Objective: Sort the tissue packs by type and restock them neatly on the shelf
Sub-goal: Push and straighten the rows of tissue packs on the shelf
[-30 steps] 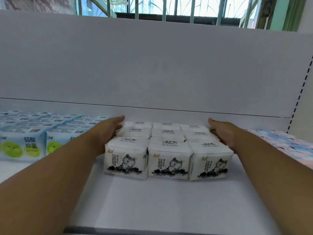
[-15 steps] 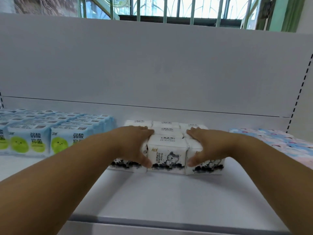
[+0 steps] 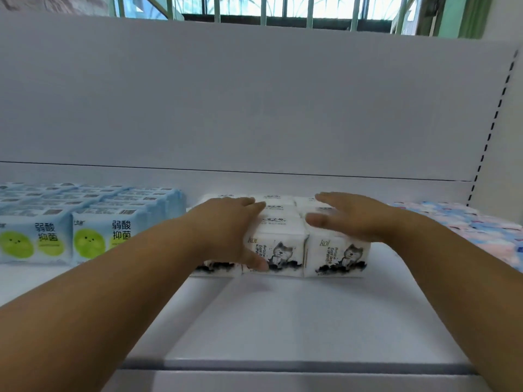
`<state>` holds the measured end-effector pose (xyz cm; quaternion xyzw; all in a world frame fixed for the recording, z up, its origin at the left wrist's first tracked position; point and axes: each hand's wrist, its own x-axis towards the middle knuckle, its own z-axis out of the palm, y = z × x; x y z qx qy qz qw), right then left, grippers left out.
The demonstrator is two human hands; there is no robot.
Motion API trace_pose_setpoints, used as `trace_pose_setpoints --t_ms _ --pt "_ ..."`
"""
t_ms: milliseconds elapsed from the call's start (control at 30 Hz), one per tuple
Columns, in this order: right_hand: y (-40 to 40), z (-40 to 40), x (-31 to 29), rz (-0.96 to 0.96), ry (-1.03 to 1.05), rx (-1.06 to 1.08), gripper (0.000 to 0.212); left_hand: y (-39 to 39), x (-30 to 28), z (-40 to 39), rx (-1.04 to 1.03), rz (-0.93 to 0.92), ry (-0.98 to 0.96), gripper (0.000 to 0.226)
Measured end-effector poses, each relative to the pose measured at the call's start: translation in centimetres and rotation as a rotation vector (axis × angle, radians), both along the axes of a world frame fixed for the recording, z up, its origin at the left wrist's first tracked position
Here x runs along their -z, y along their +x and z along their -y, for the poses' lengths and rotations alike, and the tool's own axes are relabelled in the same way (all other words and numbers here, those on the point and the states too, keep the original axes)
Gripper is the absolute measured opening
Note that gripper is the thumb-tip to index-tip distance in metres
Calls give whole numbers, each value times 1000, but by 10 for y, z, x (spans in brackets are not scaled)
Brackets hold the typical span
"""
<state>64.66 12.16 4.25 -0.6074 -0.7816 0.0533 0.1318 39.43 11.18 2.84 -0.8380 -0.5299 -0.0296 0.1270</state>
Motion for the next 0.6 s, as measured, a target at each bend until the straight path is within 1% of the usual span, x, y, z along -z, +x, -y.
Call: trace_pose_setpoints --t_ms 67,100,133,200,267,300,367,467,567,600 --pt "6 -4 -2 -398 12 85 83 22 -3 9 85 12 21 119" --pt "10 -10 1 -589 1 151 76 37 -4 11 126 18 23 118" --pt "14 -18 4 -717 -17 241 75 52 -4 10 161 18 22 117" --pt "21 -34 13 -1017 -111 366 82 80 -3 2 191 2 17 114" --pt "28 -48 22 -1356 -240 340 85 100 -3 -9 163 -12 -14 112" --pt "32 -53 28 -1453 -289 314 86 106 -1 -14 135 -22 -40 113" --pt "35 -57 37 -1511 -329 280 88 113 1 -26 90 -24 -98 114" --pt "35 -67 45 -1535 -434 220 89 114 4 -36 67 45 -174 118" --pt "34 -80 44 -1543 -395 208 95 115 4 -37 68 50 -178 118" --pt "36 -86 45 -1517 -375 224 96 116 5 -37 64 49 -175 118"
